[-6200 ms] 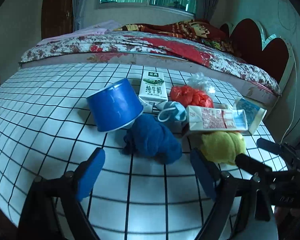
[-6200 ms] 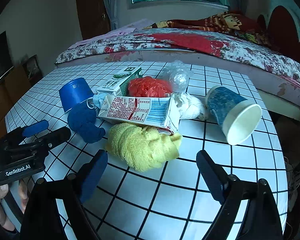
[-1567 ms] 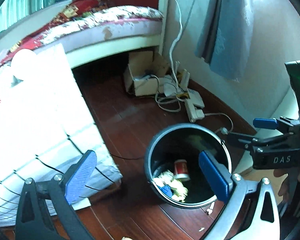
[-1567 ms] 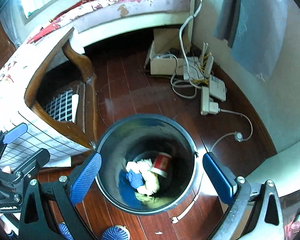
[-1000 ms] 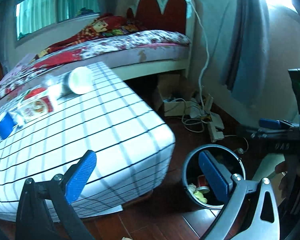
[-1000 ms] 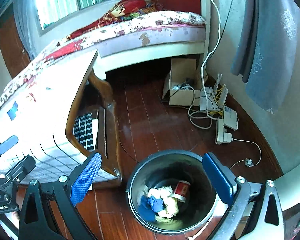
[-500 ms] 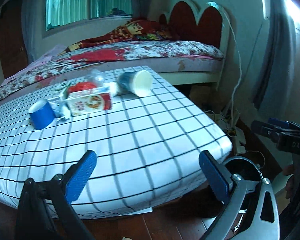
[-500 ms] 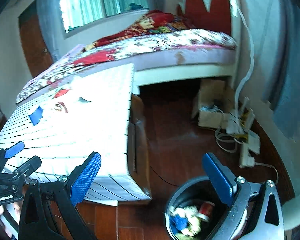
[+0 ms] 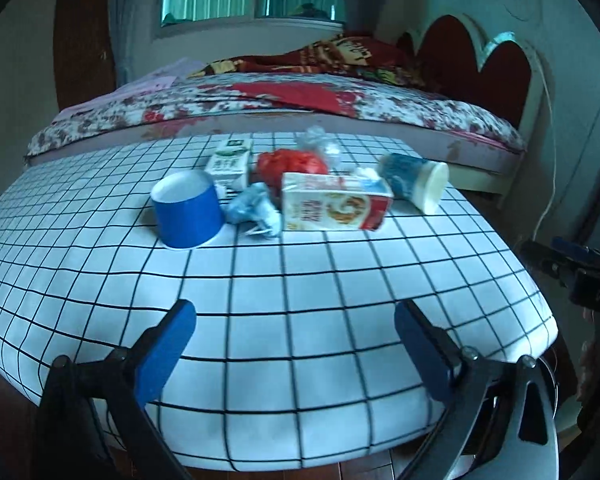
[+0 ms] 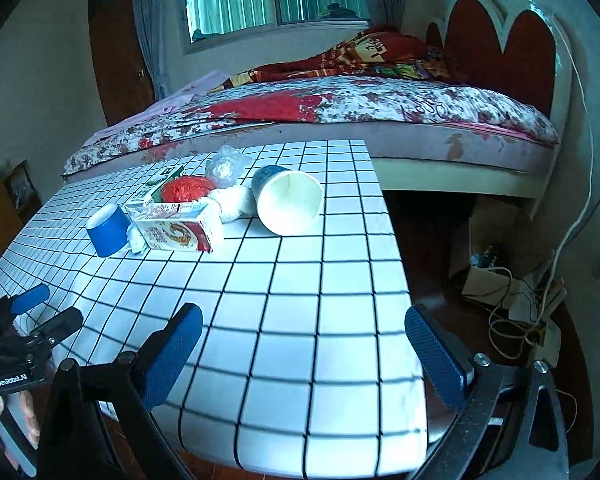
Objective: Collect trash
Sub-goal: 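Grasp the blue paper cup with the left tool while the right tool grasps the white-blue cup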
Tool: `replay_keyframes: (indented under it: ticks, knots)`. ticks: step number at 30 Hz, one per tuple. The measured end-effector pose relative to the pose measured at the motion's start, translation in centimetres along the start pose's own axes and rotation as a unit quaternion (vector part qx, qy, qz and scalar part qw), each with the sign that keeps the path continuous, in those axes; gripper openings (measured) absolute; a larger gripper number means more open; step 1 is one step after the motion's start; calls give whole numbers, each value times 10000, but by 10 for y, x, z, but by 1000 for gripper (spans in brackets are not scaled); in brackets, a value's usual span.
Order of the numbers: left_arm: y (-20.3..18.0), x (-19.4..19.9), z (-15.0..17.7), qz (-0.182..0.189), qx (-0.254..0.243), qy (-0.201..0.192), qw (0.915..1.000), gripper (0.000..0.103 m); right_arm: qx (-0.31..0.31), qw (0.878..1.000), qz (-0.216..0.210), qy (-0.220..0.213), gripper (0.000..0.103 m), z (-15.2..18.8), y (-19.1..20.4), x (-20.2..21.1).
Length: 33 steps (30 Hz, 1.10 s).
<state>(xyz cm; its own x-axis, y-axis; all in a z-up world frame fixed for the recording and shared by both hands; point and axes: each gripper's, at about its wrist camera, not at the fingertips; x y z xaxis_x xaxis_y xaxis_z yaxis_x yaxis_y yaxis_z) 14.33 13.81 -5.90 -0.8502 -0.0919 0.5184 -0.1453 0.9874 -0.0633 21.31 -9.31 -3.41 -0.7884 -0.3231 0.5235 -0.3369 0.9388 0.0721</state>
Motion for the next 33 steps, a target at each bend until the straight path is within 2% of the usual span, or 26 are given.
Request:
replay_keyframes:
  ticks: [4,9,12,19,25,28,29,30,31,32,33]
  knots:
    - [23,-11,-5,-231,169,-5,9996,98,-35,9999,-146,21,84,-11,10,-25]
    - [57,-39,-18,-455,386,21,9982,96,-39,9997,-210,145,78,-26,18,-64]
    - [70,-56,-25,-519,432,52,9977,93,-5,9995,-227,229,68,-34,21,-87]
    - [89,-94,-40,-540,565,162,9968,90,70,9988,-227,436,54,-42,21,-132]
    - [90,-119,-47,-524,531,291,9968,89,106,9984,-304,455,45,-45,20,-146]
    - [95,-125,-51,-535,617,339,9961,86,116,9983,-356,435,35,-46,21,-147]
    - [97,-127,-51,-527,653,391,9957,80,139,9983,-373,428,33,-46,21,-147]
    - [99,-130,-49,-487,678,478,9954,77,156,9981,-407,442,27,-47,21,-148]
    - [98,-129,-50,-472,660,446,9957,76,184,9978,-445,456,13,-46,22,-147]
    - [98,-126,-50,-476,636,423,9959,76,210,9977,-458,459,5,-46,23,-146]
    - [98,-122,-49,-472,623,386,9962,76,248,9977,-452,447,5,-46,24,-144]
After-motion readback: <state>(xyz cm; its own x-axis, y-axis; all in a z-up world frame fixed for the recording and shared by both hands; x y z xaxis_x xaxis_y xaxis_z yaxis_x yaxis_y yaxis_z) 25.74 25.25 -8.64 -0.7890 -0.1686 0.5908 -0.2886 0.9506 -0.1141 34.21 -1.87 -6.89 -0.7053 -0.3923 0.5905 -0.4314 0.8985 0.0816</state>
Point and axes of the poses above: each gripper's, at about its wrist camera, not at the fingertips, and x roughly against the way its jaws point, y to its left, z to its underside, and after that the axes turned 9 degrees about -y, right-handed
